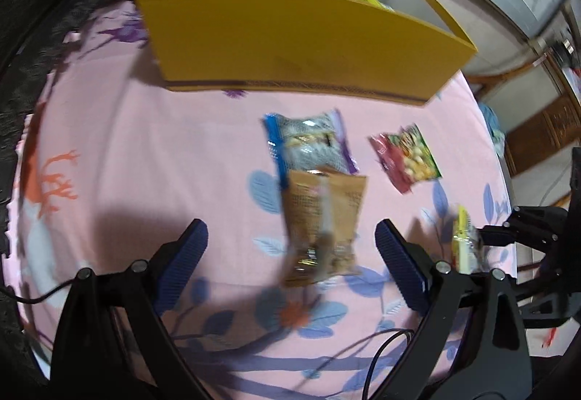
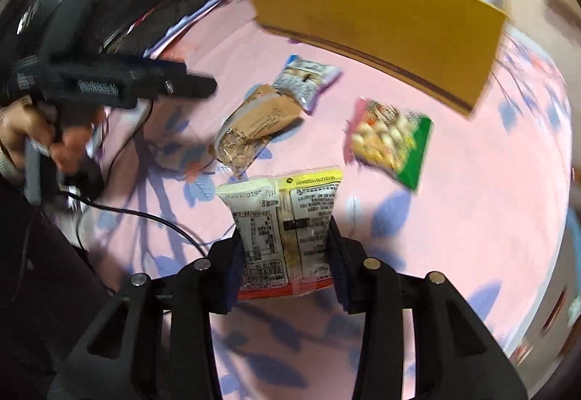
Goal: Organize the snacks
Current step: 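Return to the table and grasp the white printed packet with the right gripper, then grasp the tan packet with the left gripper and lift it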
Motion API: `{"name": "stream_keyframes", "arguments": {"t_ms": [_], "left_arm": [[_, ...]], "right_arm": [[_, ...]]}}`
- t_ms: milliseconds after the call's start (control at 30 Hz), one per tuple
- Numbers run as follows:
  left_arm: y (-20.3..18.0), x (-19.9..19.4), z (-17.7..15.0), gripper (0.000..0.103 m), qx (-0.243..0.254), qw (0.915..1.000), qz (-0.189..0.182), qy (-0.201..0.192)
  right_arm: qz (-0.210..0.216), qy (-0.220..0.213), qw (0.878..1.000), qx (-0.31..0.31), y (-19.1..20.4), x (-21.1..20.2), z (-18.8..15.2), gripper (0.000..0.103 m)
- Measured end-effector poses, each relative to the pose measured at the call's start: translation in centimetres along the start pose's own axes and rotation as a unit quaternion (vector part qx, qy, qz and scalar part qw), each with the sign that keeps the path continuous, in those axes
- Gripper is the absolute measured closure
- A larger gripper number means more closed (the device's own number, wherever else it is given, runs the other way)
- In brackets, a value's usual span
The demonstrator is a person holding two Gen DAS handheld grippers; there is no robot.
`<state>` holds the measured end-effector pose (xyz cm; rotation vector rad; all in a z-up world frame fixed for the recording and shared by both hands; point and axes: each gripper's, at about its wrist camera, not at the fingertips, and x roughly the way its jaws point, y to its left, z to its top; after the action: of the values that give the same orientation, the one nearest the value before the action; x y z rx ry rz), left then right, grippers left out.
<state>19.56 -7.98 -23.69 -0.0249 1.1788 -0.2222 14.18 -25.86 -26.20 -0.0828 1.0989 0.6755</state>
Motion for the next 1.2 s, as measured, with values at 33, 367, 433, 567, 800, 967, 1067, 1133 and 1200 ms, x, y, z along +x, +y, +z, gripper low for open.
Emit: {"name": "stream_keyframes", "arguments": {"t_ms": [33,367,433,567,800,967,1067,1133,1200], "left_arm": [[-0.5,0.4,0.0,0.008,0.004,1.0000,-0.001,0.004],[-2.1,4.4,-0.5,0.008,0.015,0.9991,0.009,0.040],[-2.2,4.8,-0.4,0.008,0.020,0.9989,0.013,0.040],[-2.7,5.8,-0.7,0.027,0.030,0.9980,0.012,0.053],[-2.8,6.1,-1.2,0.046,0.036,0.9978,0.027,0.049],[-2.7,6.0,-1.0,0.052,0.031,0.9980,0.026,0.048],[-2.5,5.9,-0.9,0.054,0.029,0.9981,0.025,0.047],[-2.3,5.6,-0.9,0.056,0.026,0.9984,0.022,0.046],[-2.1,5.2,-0.8,0.058,0.025,0.9987,0.018,0.042]], "right_arm": [[-0.004,-0.005,1.000,0.015,-0.1,-0.4,-0.6,0.062],[-0.003,-0.047,0.996,0.080,0.6,-1.9,-1.6,0.062],[-0.004,-0.051,0.995,0.083,0.8,-2.1,-1.7,0.062],[-0.004,-0.057,0.994,0.088,1.0,-2.0,-1.4,0.062],[-0.011,-0.057,0.994,0.095,0.8,-1.9,-1.3,0.062],[-0.014,-0.061,0.993,0.095,0.9,-2.0,-1.3,0.062],[-0.017,-0.065,0.993,0.097,0.9,-2.2,-1.2,0.062],[-0.019,-0.068,0.993,0.097,0.9,-2.4,-1.1,0.062],[-0.021,-0.071,0.993,0.097,1.0,-2.6,-1.0,0.062]]}}
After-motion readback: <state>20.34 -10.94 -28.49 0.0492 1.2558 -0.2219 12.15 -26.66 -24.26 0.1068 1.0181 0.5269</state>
